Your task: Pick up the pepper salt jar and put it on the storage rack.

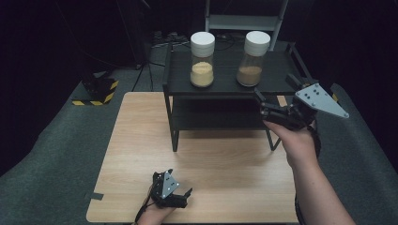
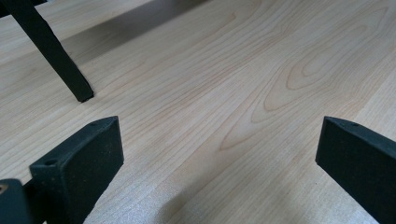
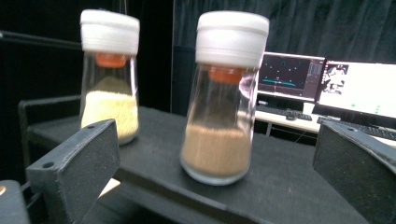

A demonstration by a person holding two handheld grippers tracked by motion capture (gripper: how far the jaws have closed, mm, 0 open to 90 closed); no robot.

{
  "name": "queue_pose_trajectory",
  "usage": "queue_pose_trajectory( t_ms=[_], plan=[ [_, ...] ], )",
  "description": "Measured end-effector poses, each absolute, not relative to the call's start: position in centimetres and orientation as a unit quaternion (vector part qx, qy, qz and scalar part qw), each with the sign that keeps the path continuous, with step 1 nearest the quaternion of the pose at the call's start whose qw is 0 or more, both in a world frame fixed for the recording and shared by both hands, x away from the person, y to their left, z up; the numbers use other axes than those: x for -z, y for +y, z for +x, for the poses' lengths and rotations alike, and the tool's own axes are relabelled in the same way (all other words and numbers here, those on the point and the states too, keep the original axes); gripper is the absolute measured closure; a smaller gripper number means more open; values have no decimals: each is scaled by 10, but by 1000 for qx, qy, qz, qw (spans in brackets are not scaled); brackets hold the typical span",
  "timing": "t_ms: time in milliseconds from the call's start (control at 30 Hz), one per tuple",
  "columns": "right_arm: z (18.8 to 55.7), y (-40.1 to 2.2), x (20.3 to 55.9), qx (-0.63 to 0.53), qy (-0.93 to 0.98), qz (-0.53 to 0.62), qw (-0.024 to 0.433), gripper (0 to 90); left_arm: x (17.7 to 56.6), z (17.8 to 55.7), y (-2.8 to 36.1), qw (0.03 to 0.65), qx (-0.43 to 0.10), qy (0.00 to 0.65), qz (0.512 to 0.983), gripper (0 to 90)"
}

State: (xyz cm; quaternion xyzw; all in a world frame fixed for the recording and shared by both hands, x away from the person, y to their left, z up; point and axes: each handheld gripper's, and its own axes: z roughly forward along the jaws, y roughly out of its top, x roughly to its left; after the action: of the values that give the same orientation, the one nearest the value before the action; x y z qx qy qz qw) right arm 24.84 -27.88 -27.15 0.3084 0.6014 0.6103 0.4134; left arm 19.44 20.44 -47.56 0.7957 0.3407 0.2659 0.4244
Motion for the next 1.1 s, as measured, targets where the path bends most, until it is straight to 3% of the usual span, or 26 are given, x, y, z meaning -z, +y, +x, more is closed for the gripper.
queue_pose_trajectory(
  t_ms=[1100],
  plan=[
    [206, -277, 378, -530, 681, 296, 409, 0, 477, 194, 207, 430, -266, 332, 796, 11]
  ],
)
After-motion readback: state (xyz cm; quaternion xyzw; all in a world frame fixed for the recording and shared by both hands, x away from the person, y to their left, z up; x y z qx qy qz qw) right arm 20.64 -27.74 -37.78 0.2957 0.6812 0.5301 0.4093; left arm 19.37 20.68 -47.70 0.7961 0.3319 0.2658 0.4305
